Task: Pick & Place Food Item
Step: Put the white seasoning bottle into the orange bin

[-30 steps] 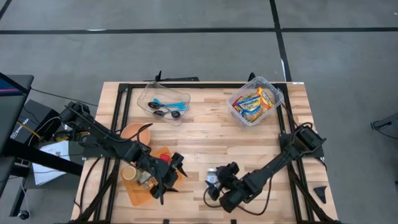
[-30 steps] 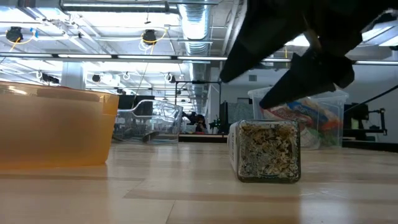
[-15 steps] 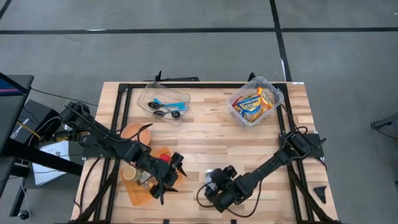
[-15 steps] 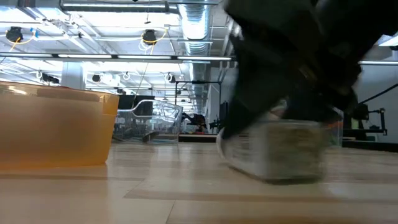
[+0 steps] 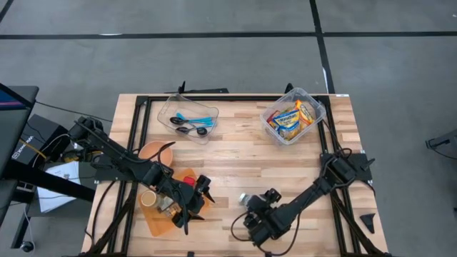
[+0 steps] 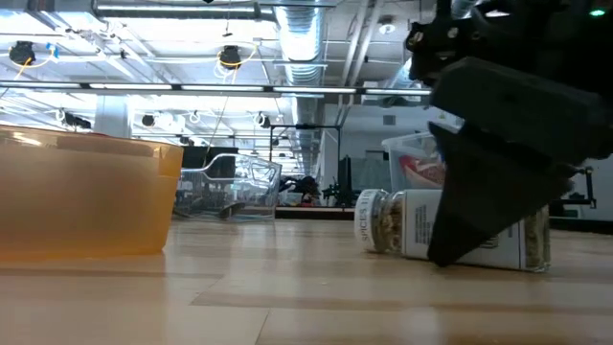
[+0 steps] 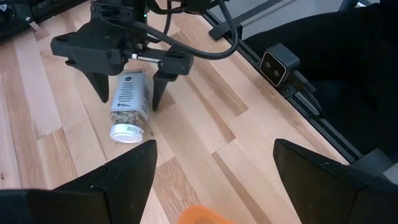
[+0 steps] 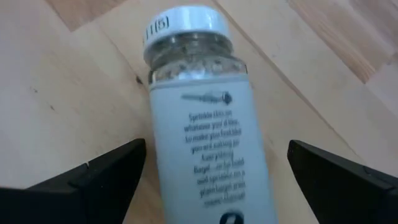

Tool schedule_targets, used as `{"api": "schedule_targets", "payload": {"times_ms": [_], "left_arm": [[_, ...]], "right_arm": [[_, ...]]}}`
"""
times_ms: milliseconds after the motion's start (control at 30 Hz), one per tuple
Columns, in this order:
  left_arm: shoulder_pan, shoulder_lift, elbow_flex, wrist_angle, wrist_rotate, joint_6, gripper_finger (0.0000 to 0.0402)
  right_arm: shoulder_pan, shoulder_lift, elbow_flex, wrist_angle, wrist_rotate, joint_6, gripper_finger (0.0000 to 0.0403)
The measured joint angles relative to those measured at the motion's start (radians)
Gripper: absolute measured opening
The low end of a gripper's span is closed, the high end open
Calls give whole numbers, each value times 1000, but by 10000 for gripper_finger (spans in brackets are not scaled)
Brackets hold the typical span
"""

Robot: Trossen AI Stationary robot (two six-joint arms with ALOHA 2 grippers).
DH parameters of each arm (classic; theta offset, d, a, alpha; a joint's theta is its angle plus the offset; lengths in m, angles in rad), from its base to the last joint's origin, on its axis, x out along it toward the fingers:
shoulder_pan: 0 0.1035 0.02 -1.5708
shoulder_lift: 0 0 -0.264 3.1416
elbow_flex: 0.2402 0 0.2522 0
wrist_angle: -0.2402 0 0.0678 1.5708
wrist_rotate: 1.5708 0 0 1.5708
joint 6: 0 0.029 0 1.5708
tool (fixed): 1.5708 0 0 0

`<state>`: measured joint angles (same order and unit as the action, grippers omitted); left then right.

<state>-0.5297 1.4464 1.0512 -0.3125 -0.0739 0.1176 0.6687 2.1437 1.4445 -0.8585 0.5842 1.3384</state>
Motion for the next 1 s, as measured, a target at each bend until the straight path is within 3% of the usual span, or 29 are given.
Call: {"api": "schedule_targets", "payload": {"times_ms": [567,700,967,1000], "left_arm": [[0,0,0,6,0,0,314],[0,0,0,6,0,0,314],[0,0,0,6,0,0,314],[0,0,0,6,0,0,314]], "right_arm": [[51,1,-8,-58,25,32,377],[46,2,-8,-58,24,34,331],[44,4,-10,-69,41,23,191],[47,5,-11,-68,48,23,192]]}}
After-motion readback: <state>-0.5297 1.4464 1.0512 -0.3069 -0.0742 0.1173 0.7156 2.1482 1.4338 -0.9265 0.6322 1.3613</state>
